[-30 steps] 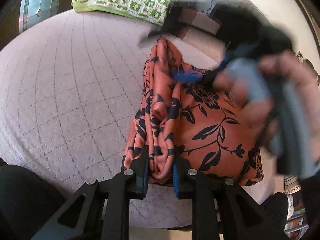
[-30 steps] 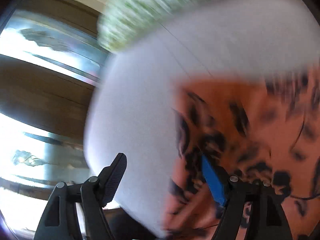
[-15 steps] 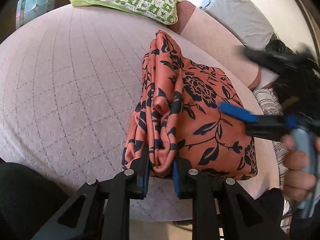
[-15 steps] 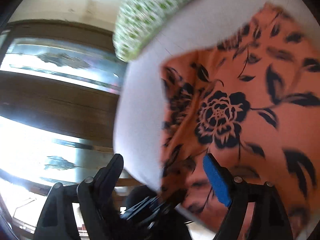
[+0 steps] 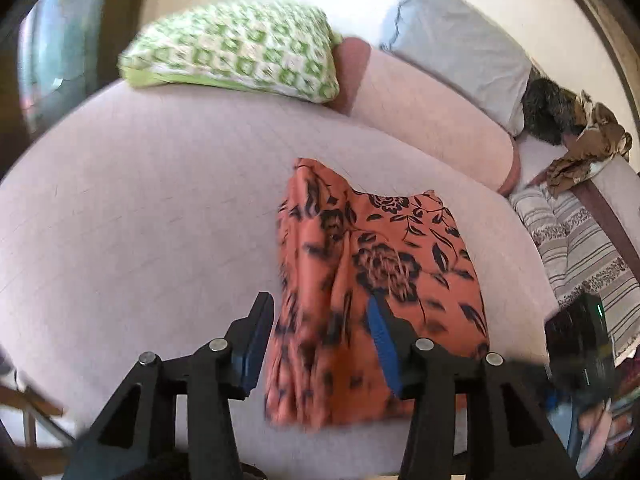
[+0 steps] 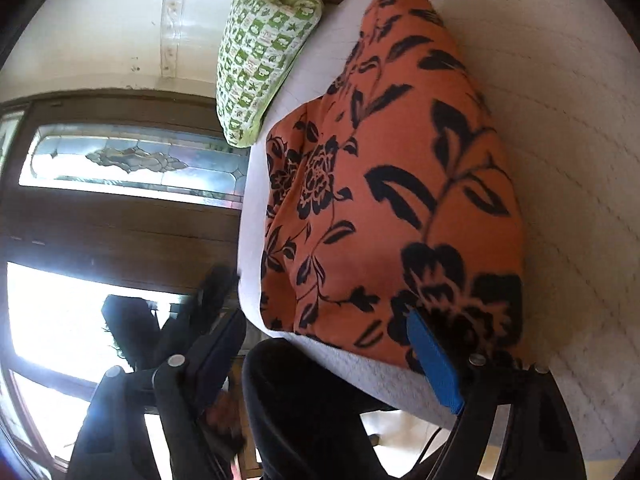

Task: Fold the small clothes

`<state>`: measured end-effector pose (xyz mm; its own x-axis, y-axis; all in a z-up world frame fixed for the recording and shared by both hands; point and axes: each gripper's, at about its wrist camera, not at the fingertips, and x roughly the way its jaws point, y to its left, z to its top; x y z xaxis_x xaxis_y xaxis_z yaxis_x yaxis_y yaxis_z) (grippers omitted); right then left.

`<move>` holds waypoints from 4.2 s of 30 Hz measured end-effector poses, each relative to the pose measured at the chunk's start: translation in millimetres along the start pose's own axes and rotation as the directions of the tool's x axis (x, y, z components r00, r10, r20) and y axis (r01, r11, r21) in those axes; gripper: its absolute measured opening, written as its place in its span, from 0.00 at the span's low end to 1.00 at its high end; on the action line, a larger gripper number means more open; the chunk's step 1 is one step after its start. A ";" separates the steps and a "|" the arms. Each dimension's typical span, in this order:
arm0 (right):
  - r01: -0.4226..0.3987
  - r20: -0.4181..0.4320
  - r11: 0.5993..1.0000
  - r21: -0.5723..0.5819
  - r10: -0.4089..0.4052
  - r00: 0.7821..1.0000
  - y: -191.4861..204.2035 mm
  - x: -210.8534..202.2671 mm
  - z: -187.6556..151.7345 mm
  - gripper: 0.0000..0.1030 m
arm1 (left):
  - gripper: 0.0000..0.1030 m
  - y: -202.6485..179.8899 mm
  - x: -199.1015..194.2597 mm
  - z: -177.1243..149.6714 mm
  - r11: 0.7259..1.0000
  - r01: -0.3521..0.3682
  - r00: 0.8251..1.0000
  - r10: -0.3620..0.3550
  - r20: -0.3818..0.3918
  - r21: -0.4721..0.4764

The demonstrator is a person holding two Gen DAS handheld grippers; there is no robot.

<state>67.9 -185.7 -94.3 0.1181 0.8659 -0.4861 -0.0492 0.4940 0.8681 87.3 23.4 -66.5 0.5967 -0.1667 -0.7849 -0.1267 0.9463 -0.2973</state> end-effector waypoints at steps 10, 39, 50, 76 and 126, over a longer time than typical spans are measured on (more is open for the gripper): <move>-0.003 -0.009 0.999 0.037 0.004 1.000 -14.3 -19.2 -16.5 0.82 | 0.24 23.9 62.0 32.4 0.998 0.060 0.969 -0.058 -0.239 -0.003; -0.012 0.038 0.994 0.113 0.008 0.999 -39.4 -32.6 64.0 0.83 | 0.32 -63.0 51.7 61.5 0.957 0.081 0.997 -0.077 -0.024 0.278; 0.102 0.055 0.995 0.022 -0.103 0.993 -22.0 -22.9 23.8 0.46 | 0.27 -37.8 107.2 30.5 0.969 -0.001 0.994 0.029 -0.110 0.249; 0.115 0.149 0.991 0.067 -0.124 0.981 -32.8 -4.6 94.8 0.82 | 0.25 -26.5 108.4 27.1 0.976 0.055 0.995 -0.037 -0.090 0.209; 0.269 0.157 0.946 -0.181 -0.242 0.957 38.6 -4.9 32.2 0.98 | 0.64 -24.3 51.6 -22.3 0.996 -0.081 0.995 0.083 -0.049 0.045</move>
<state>97.3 -173.4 -55.2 0.2804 0.6971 -0.6599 -0.1945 0.7145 0.6721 103.5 -14.4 -112.0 0.5446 -0.1009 -0.8326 -0.1384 0.9683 -0.2079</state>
